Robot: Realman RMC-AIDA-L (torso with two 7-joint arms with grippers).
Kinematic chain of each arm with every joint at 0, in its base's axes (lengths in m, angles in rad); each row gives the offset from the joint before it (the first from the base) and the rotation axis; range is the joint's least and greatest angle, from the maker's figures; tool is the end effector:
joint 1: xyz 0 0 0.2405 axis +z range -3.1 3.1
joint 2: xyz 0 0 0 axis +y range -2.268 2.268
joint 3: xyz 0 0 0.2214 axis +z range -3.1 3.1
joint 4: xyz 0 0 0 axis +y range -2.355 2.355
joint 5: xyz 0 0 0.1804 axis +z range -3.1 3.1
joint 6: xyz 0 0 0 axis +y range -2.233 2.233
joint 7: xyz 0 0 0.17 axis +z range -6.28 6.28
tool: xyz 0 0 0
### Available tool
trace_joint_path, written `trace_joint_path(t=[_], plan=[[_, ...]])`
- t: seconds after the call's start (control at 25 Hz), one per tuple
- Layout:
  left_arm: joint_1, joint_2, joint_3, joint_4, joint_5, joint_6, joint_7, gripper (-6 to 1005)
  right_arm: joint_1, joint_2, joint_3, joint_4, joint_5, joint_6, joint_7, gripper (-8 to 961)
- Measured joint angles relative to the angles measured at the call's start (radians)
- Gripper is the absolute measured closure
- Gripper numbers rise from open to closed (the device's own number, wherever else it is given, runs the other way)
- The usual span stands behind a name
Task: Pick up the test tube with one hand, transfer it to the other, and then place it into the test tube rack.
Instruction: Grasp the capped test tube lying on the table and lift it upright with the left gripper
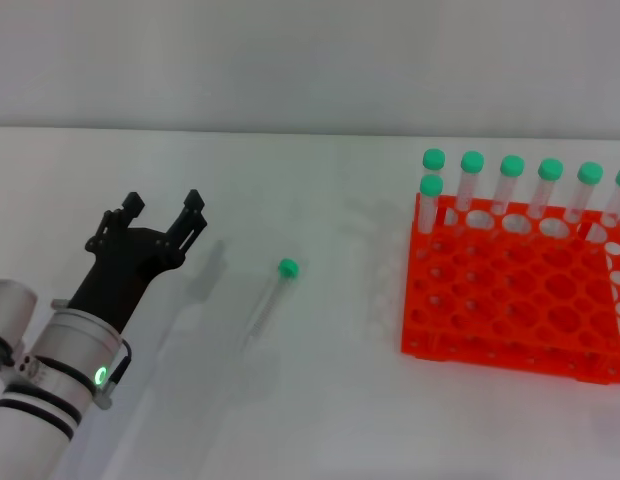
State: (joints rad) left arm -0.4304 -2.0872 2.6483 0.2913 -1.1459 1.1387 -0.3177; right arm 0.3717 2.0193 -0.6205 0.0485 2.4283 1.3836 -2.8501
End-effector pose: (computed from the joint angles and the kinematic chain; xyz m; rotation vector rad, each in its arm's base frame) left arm -0.2502 0.3206 -0.0229 -1.6524 -0.7998 -0.9156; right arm 0.3245 0.2942 0.0777 -1.4037 0.5489 0.7155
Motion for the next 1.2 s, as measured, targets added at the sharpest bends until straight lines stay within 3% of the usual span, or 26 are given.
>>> trace_joint_path(t=[0.4,0.52,0.72,0.92,1.08,1.2], plan=[[-0.01,0.017,-0.02,-0.045,0.018,0.079,-0.087,138,-0.005,-0.001,0.022,-0.007,-0.001,-0.001,0.0,183],[-0.059,0.049,-0.023,-0.108,0.098,0.075,-0.279,139,-0.007,-0.001,0.021,-0.007,-0.001,-0.001,0.0,183],[-0.181,0.097,-0.021,-0.358,0.343,0.098,-0.755,139,-0.006,0.001,0.021,-0.006,-0.001,-0.001,0.0,183],[-0.213,0.073,-0.022,-0.484,0.345,0.174,-0.817,139,-0.004,0.002,0.021,-0.003,-0.001,-0.002,0.0,184],[-0.192,0.025,-0.021,-0.499,0.225,0.205,-0.637,139,-0.005,0.002,0.021,0.0,-0.001,-0.002,0.0,184],[-0.162,0.007,-0.021,-0.478,0.151,0.227,-0.522,140,-0.006,0.004,0.021,0.001,0.0,-0.002,0.0,184]])
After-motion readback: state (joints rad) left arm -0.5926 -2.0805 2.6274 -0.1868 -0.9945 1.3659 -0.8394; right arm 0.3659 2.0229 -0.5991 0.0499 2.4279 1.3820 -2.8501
